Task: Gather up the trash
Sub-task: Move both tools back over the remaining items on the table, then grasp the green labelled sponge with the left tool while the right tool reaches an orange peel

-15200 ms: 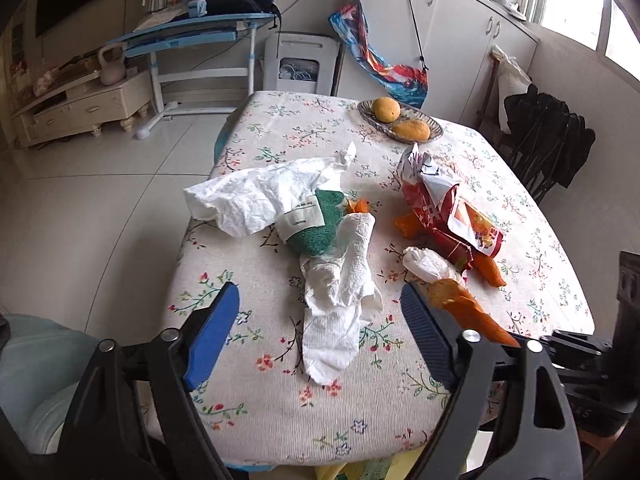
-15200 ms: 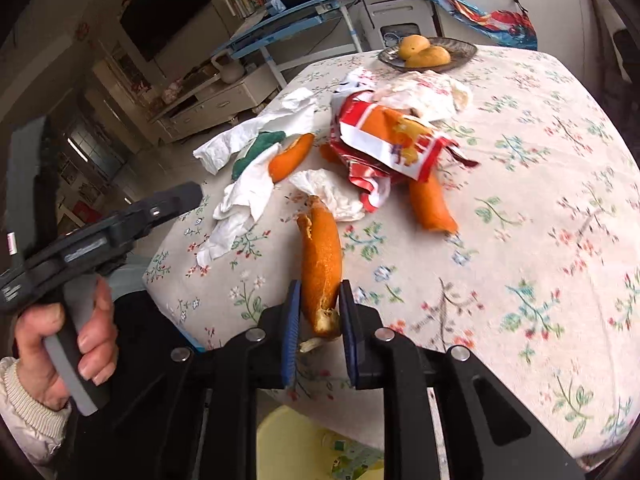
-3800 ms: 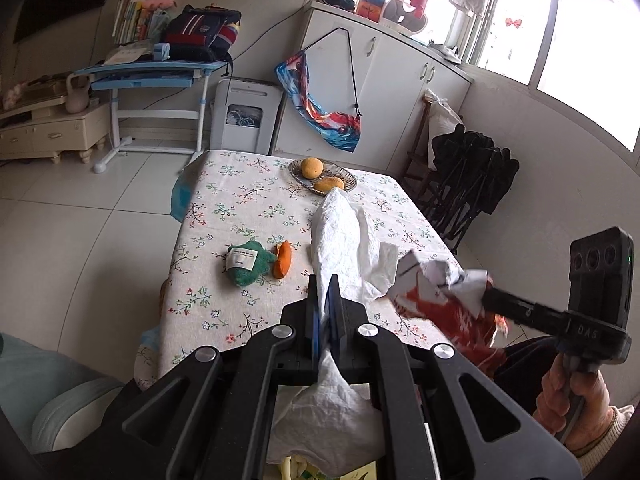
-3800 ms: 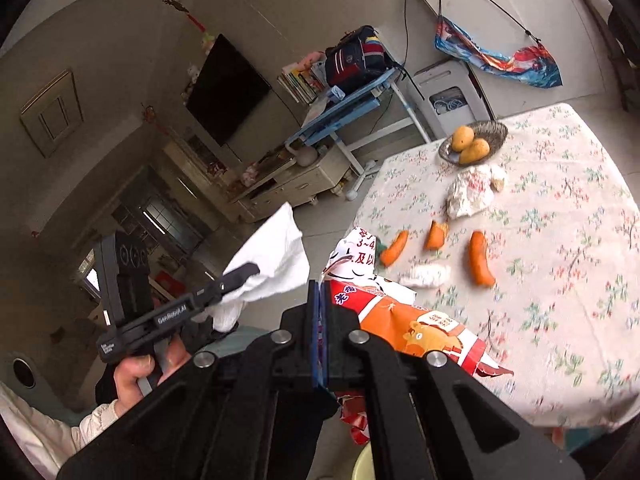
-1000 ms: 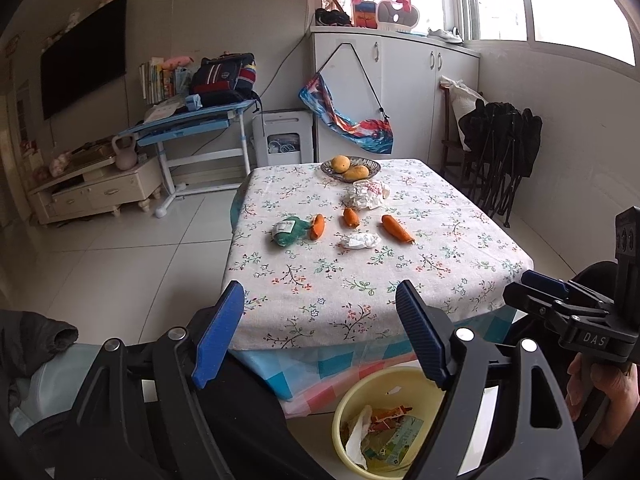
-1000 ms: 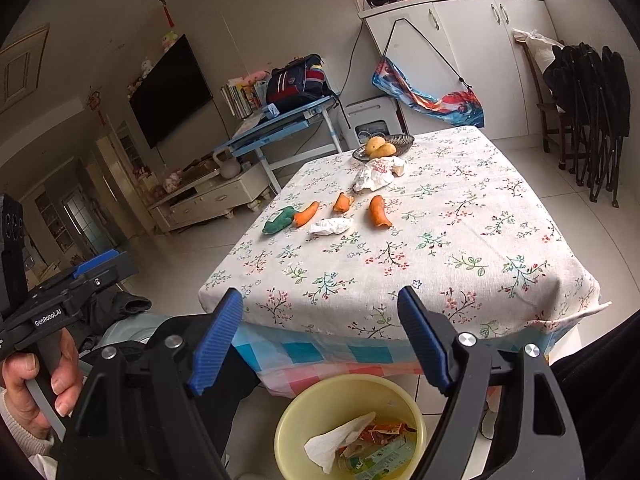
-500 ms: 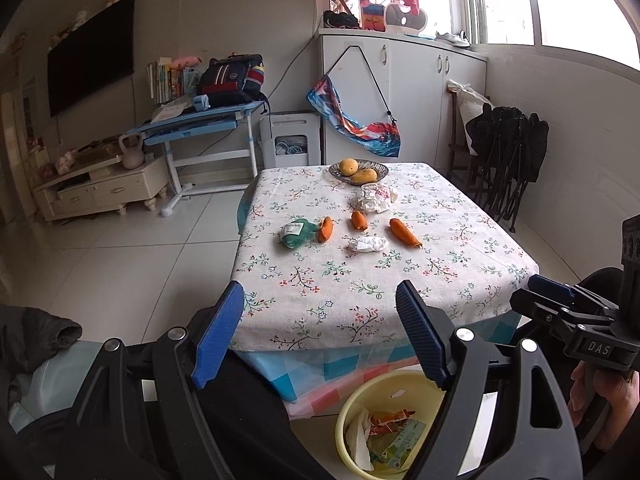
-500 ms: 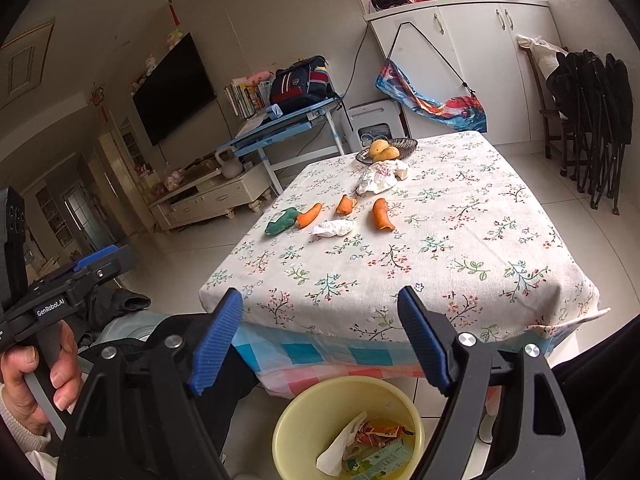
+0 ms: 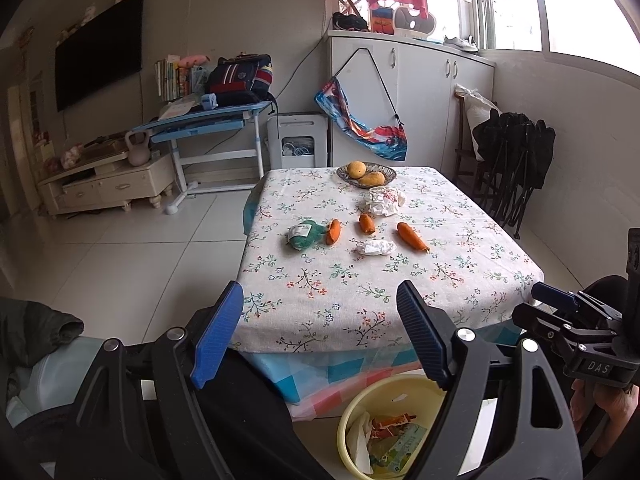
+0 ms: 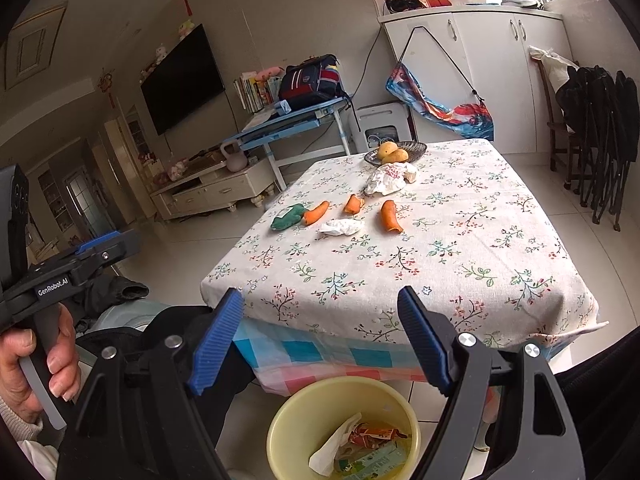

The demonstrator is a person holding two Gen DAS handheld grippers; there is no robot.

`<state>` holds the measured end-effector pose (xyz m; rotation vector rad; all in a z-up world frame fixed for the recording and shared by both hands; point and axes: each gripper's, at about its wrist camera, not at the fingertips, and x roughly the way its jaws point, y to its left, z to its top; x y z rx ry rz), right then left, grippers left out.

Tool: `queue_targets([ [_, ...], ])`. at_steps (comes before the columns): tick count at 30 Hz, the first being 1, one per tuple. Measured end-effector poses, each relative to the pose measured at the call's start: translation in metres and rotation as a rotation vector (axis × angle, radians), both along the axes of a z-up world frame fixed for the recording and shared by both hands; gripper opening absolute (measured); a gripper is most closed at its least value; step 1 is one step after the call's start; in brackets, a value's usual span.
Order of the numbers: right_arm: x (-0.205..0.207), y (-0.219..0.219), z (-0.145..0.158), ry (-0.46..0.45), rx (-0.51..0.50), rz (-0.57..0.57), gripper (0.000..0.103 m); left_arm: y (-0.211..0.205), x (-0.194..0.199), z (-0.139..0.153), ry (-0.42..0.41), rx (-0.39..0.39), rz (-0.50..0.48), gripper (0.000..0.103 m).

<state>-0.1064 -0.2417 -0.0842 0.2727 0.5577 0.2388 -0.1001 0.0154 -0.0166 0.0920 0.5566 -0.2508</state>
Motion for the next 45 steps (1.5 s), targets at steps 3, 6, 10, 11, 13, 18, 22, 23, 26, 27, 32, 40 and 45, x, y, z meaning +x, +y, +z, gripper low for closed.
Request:
queue_targets([
  [3, 0.003, 0.003, 0.000, -0.002, -0.001, 0.007, 0.077, 0.002, 0.003, 0.000, -0.005, -0.004, 0.010, 0.076],
  [6, 0.011, 0.008, 0.004, -0.006, -0.015, 0.038, 0.077, 0.007, 0.009, 0.001, 0.001, -0.026, 0.028, 0.076],
  [10, 0.028, 0.016, 0.011, -0.022, -0.040, 0.080, 0.077, 0.013, 0.022, 0.001, 0.015, -0.057, 0.051, 0.076],
  [11, 0.034, 0.017, 0.012, -0.020, -0.045, 0.088, 0.077, 0.013, 0.025, 0.001, 0.017, -0.061, 0.053, 0.076],
  [13, 0.049, 0.019, 0.012, -0.007, -0.058, 0.102, 0.077, 0.014, 0.033, -0.001, 0.023, -0.066, 0.057, 0.076],
  [18, 0.090, 0.024, 0.004, 0.040, -0.103, 0.142, 0.077, 0.015, 0.060, -0.012, 0.060, -0.087, 0.071, 0.076],
  [22, 0.124, 0.029, -0.008, 0.087, -0.141, 0.175, 0.077, 0.015, 0.091, -0.024, 0.098, -0.116, 0.091, 0.076],
  [23, 0.133, 0.030, -0.011, 0.099, -0.150, 0.184, 0.077, 0.015, 0.100, -0.027, 0.107, -0.119, 0.096, 0.076],
  [26, 0.155, 0.036, -0.021, 0.126, -0.186, 0.208, 0.076, 0.012, 0.126, -0.037, 0.129, -0.123, 0.103, 0.076],
  [27, 0.163, 0.038, -0.024, 0.137, -0.199, 0.218, 0.074, 0.011, 0.135, -0.040, 0.135, -0.121, 0.103, 0.076],
  [32, 0.195, 0.046, -0.039, 0.180, -0.261, 0.248, 0.071, 0.001, 0.180, -0.059, 0.172, -0.110, 0.105, 0.076],
  [40, 0.222, 0.046, -0.049, 0.212, -0.297, 0.272, 0.067, -0.017, 0.245, -0.090, 0.242, -0.080, 0.091, 0.076],
  [45, 0.228, 0.046, -0.056, 0.234, -0.299, 0.284, 0.062, -0.025, 0.273, -0.107, 0.280, -0.066, 0.085, 0.076],
])
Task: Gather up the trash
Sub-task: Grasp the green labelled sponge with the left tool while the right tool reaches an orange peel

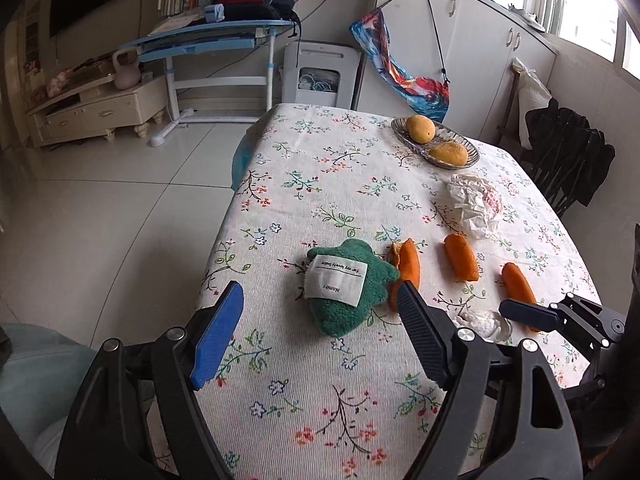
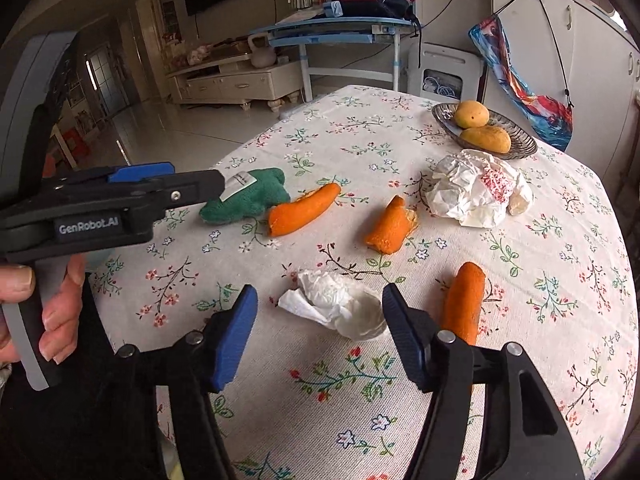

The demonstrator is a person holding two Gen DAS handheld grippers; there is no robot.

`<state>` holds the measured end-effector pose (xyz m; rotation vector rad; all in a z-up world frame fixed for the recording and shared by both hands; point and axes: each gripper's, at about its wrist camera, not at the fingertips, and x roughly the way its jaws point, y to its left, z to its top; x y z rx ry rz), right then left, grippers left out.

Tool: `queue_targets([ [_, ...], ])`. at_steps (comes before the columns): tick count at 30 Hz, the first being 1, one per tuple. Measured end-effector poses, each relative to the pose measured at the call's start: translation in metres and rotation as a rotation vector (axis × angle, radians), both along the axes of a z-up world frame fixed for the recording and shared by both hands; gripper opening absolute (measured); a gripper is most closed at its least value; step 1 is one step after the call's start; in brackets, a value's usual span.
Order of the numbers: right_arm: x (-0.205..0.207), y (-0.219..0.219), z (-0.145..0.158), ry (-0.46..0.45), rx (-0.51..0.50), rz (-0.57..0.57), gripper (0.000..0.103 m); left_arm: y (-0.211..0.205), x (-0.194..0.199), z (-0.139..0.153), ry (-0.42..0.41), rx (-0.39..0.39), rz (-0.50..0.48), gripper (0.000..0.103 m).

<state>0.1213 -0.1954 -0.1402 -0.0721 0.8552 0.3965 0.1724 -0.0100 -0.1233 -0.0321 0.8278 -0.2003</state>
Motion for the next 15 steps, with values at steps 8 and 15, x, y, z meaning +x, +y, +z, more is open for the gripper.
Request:
queue_targets([
  [8, -0.008, -0.034, 0.021, -0.055, 0.099, -0.115, 0.062, -0.007, 0.025, -0.018, 0.049, 0.002, -0.025, 0.065],
  [15, 0.002, -0.062, 0.004, 0.014, 0.074, -0.261, 0.057, -0.019, 0.026, -0.026, 0.078, -0.030, -0.095, 0.039],
])
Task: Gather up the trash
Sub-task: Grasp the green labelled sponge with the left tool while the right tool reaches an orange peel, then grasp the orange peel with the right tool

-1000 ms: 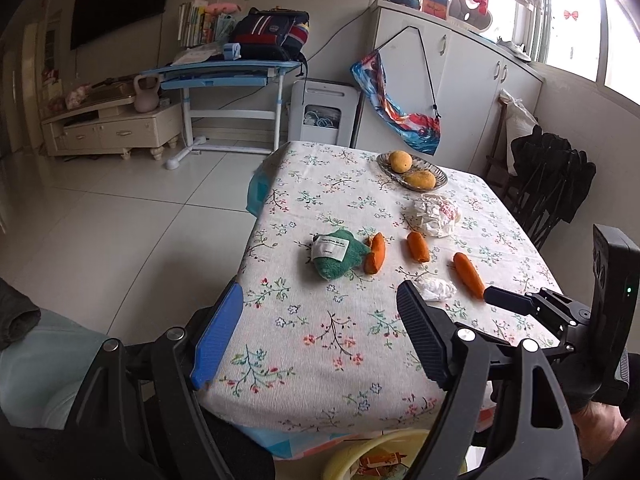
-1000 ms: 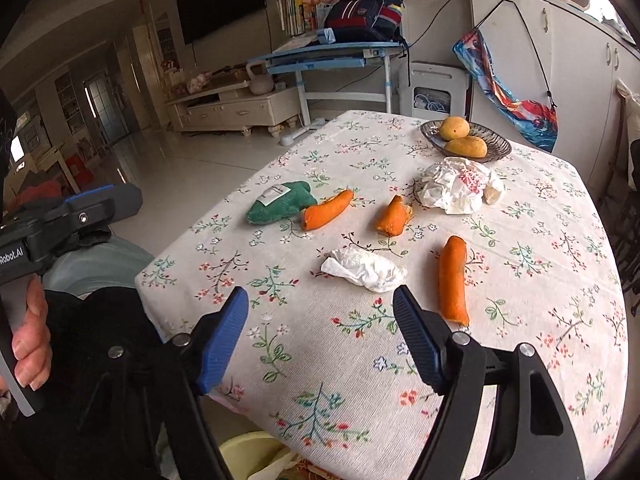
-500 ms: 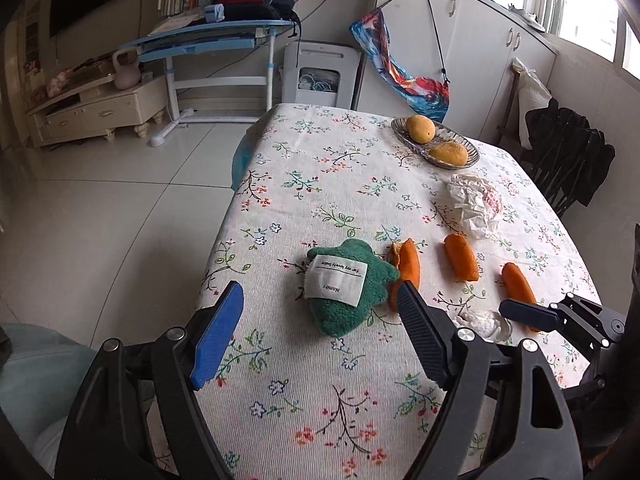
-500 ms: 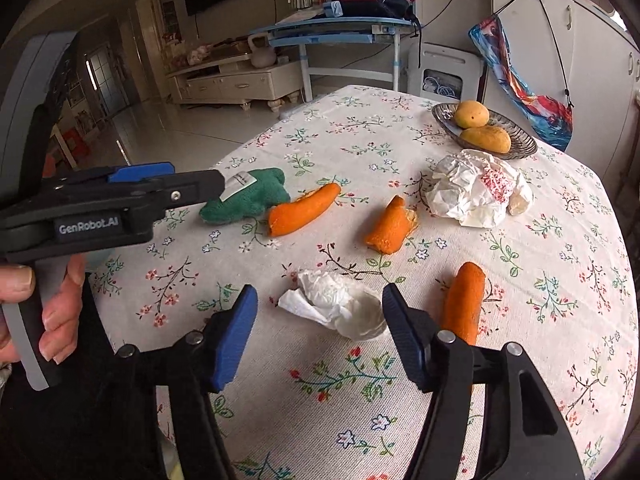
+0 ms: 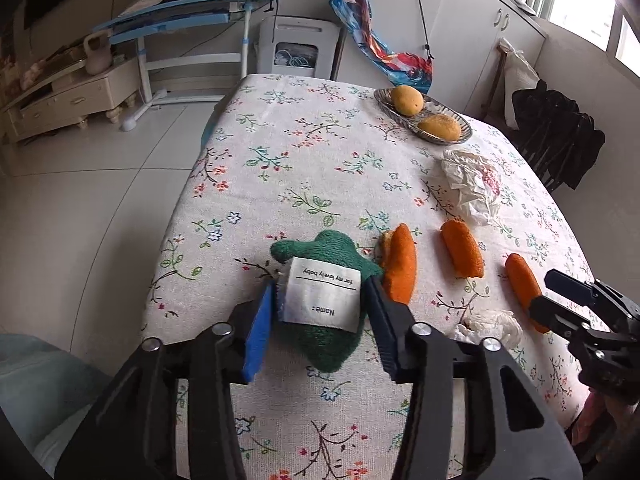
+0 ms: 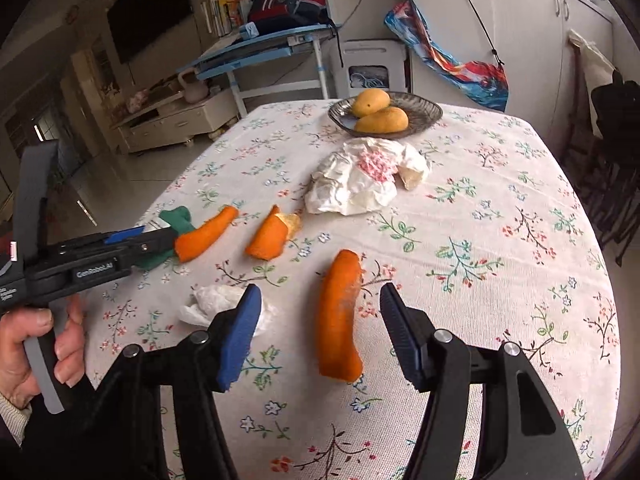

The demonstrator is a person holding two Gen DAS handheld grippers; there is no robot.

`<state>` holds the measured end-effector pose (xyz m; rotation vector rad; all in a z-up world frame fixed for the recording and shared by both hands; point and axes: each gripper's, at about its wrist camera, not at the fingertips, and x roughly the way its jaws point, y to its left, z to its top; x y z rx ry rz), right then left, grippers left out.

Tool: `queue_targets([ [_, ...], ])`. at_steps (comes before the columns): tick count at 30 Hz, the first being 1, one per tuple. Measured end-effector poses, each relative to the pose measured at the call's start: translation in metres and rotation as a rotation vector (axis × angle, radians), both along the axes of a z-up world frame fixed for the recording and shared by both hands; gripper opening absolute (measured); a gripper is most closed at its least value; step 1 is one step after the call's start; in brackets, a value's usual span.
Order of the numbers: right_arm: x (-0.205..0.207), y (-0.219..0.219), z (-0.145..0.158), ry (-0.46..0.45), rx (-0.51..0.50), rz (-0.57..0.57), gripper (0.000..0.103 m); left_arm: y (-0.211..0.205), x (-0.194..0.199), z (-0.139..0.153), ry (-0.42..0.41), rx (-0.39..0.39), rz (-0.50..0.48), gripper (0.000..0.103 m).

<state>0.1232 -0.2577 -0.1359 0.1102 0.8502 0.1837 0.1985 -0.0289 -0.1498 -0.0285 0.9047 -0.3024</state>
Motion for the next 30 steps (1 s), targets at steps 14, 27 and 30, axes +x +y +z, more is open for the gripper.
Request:
queue_targets([
  [14, -0.014, -0.011, 0.008, -0.012, 0.069, 0.002, 0.018, 0.024, -0.051, 0.034, -0.068, -0.072, 0.045, 0.030],
  [27, -0.085, 0.015, 0.041, -0.110, 0.196, 0.100, 0.018, 0.018, -0.130, 0.076, -0.179, -0.042, -0.013, 0.030],
  [30, -0.101, 0.020, 0.042, -0.111, 0.203, 0.115, 0.018, 0.018, -0.144, 0.082, -0.193, -0.033, -0.027, 0.030],
])
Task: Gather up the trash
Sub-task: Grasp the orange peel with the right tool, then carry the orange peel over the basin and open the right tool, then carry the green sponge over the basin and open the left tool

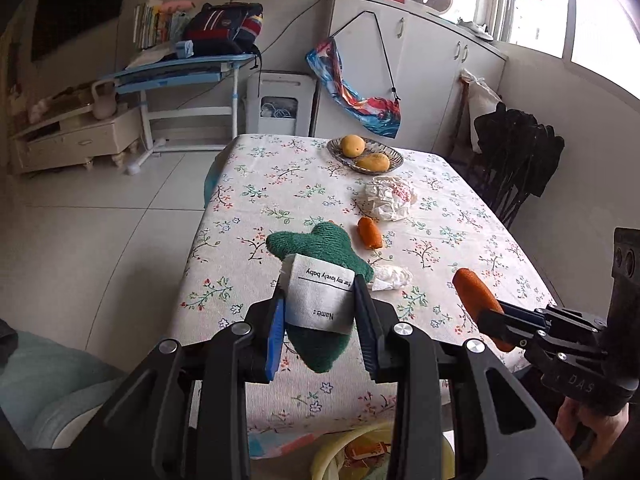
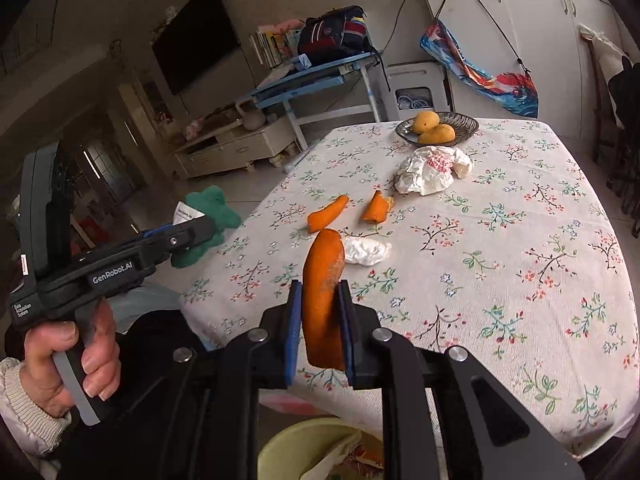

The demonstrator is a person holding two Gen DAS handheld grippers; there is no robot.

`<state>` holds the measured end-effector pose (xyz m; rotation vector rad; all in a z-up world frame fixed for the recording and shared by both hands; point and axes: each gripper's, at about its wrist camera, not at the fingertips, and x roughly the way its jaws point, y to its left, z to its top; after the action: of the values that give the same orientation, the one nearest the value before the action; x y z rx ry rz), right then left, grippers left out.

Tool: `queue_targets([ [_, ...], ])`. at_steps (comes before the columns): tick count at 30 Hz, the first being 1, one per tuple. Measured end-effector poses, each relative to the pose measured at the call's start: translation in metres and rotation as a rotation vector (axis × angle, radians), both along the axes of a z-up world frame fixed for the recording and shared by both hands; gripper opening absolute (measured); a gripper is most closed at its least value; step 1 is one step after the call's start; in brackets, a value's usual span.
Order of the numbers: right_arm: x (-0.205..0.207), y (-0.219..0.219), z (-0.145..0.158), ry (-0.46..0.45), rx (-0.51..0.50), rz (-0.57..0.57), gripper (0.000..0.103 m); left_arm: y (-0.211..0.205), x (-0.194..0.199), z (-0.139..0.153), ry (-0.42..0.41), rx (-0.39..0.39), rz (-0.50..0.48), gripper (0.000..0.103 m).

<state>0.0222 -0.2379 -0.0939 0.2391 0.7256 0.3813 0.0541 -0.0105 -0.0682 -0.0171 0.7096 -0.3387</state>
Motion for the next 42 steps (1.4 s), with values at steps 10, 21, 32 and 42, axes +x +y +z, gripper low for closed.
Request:
queue_targets([
  [10, -0.050, 0.022, -0.018, 0.101, -0.008, 0.094, 0.018, 0.000, -0.036, 0.020, -0.038, 0.003, -0.020, 0.030],
  [21, -0.073, 0.058, -0.064, 0.312, -0.146, 0.195, 0.038, -0.002, -0.062, 0.034, -0.062, -0.021, -0.059, 0.030],
  [32, -0.078, 0.042, -0.044, 0.186, -0.137, 0.089, 0.046, 0.008, -0.081, 0.044, -0.082, -0.046, -0.059, 0.030],
  [42, -0.089, 0.021, -0.011, -0.022, -0.095, -0.060, 0.059, 0.014, -0.103, 0.057, -0.111, -0.049, -0.065, 0.030],
])
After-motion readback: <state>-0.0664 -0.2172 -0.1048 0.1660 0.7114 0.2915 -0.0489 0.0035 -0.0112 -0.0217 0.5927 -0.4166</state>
